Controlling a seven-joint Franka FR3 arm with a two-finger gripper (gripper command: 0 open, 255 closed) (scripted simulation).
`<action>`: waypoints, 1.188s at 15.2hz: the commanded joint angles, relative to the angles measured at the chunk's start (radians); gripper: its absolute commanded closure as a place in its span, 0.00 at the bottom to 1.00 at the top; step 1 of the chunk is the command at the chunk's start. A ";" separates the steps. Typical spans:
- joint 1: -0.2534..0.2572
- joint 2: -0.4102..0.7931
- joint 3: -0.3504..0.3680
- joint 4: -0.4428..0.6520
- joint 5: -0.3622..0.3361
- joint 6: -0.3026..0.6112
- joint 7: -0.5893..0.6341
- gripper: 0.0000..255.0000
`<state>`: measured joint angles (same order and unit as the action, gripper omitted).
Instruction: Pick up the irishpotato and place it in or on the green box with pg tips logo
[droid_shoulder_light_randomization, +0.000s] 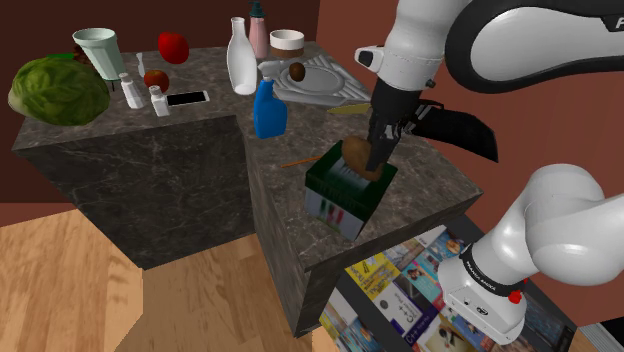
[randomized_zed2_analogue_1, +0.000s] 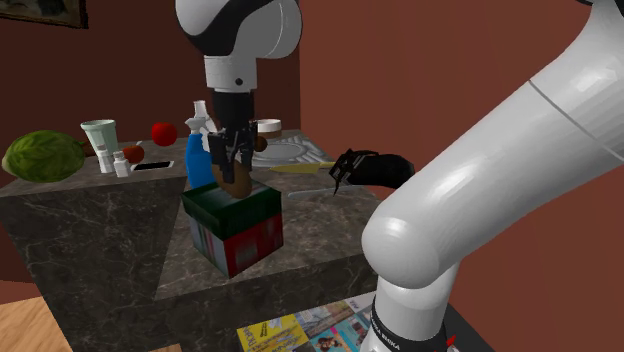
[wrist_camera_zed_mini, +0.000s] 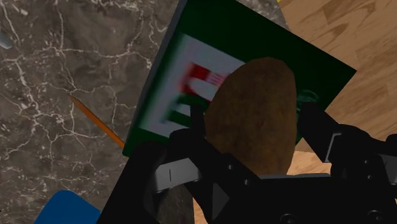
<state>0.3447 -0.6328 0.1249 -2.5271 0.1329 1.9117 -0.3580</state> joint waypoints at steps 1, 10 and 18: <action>0.001 0.002 0.001 -0.011 0.000 -0.004 -0.001 1.00; 0.000 0.002 0.001 -0.011 0.000 -0.004 -0.001 0.00; -0.005 -0.009 -0.012 0.109 -0.012 -0.135 0.002 0.00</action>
<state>0.3401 -0.6427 0.1131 -2.4221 0.1216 1.7799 -0.3558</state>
